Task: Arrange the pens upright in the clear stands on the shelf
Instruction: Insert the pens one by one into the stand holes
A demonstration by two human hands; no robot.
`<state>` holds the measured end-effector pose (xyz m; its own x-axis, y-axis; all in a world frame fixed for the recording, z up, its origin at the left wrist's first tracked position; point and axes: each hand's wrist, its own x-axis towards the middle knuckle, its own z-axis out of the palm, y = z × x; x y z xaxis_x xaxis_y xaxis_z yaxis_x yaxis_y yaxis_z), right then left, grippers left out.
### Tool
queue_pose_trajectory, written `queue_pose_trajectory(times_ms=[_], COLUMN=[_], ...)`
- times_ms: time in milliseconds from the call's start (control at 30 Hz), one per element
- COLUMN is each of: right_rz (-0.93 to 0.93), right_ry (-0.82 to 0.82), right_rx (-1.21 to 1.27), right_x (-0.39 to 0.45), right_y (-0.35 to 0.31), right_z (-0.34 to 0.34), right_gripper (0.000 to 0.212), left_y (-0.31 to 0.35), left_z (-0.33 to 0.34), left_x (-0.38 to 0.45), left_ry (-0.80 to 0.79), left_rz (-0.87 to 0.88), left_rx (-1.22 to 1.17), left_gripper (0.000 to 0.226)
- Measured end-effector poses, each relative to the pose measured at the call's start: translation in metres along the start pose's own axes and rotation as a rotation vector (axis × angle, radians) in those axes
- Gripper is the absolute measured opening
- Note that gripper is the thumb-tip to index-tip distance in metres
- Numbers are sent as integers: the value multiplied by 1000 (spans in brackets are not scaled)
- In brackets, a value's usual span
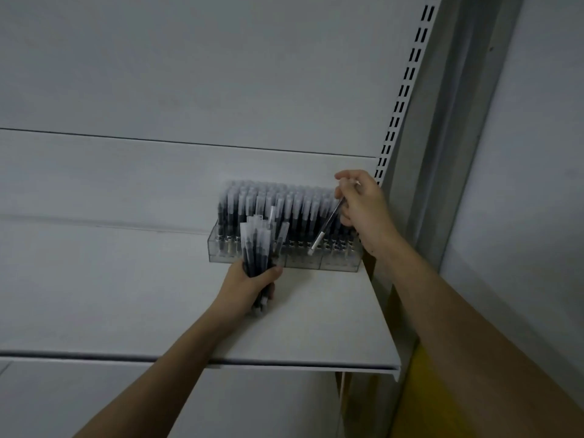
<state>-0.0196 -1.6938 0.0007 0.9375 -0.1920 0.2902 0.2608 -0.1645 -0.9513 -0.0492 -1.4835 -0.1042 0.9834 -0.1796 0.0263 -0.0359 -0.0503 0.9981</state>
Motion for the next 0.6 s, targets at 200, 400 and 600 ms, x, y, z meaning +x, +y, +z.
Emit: queue_pose_trajectory(times_ms=[200, 400, 600], right_rz=[-205, -243, -234], right_ry=[-51, -42, -45], right_rx=[-419, -477, -478], right_x=[10, 16, 20], right_y=[2, 11, 12], right_z=[-11, -8, -1], right_gripper=[11, 11, 13], left_y=[-4, -2, -3], left_z=[2, 1, 1], left_x=[2, 1, 1], left_ry=[-5, -5, -22], left_rz=[38, 64, 78], left_rx=[16, 5, 1], left_gripper=[31, 26, 23])
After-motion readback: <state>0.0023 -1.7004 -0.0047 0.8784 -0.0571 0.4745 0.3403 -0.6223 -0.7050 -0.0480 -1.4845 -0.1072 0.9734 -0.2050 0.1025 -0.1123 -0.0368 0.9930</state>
